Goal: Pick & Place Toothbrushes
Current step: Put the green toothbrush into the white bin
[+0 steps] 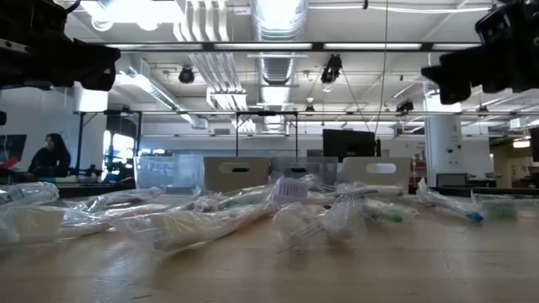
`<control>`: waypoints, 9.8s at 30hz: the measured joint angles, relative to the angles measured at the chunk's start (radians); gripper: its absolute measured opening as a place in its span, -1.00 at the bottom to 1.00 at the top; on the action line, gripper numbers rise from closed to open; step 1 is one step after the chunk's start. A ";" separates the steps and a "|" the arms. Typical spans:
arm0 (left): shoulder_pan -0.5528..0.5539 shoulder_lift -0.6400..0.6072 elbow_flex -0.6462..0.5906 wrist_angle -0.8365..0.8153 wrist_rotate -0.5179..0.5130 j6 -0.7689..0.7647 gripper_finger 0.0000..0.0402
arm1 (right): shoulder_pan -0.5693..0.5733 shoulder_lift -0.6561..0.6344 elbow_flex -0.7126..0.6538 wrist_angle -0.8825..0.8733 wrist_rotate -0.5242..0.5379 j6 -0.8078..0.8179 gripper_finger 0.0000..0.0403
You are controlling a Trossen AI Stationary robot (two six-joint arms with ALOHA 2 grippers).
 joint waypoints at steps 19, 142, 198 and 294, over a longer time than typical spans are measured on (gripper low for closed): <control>-0.001 0.007 0.000 -0.003 0.000 0.000 -0.93 | -0.023 0.395 0.582 0.152 0.364 -0.103 -0.23; 0.000 0.010 0.000 -0.002 0.000 0.000 -0.93 | 0.319 1.200 0.893 -1.260 0.046 0.583 -0.96; 0.000 0.010 0.000 -0.002 0.000 0.000 -0.93 | 0.474 1.130 0.621 -0.900 0.036 0.737 -0.18; -0.001 0.010 0.000 -0.002 0.000 0.000 -0.93 | 0.063 1.129 0.718 -0.689 0.435 0.919 -0.90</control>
